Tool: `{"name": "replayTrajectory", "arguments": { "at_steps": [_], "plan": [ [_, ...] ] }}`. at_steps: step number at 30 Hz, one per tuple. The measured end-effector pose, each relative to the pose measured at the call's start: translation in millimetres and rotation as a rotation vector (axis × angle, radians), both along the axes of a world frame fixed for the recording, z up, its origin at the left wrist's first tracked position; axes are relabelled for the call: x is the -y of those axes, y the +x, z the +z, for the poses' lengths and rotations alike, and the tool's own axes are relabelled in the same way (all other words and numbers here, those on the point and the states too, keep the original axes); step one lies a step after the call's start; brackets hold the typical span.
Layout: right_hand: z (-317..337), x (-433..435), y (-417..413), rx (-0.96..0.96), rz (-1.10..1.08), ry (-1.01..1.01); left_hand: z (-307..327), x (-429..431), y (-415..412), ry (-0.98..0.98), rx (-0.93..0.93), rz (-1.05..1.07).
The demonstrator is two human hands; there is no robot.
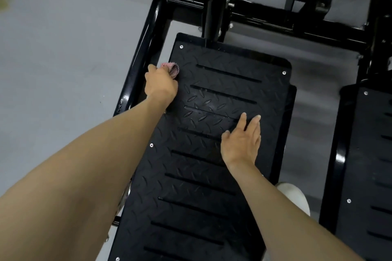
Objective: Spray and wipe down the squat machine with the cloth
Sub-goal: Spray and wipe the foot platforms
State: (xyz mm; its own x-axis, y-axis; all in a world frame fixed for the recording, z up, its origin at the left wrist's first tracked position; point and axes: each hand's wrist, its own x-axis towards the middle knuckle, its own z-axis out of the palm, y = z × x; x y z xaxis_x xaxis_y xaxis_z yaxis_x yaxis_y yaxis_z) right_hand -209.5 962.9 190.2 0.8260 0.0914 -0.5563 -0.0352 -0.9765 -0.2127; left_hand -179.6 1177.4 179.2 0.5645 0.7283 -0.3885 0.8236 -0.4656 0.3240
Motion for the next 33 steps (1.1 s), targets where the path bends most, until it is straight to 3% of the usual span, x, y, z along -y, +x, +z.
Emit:
{"name": "replayTrajectory", "arguments": {
  "at_steps": [18,33],
  "plan": [
    [-10,15,32,0.025,-0.015,0.011,-8,-19,97,0.246,-0.16,-0.351],
    [-10,37,38,0.017,-0.175,0.026,-5,138,150,0.142,-0.009,-0.825]
  ]
}}
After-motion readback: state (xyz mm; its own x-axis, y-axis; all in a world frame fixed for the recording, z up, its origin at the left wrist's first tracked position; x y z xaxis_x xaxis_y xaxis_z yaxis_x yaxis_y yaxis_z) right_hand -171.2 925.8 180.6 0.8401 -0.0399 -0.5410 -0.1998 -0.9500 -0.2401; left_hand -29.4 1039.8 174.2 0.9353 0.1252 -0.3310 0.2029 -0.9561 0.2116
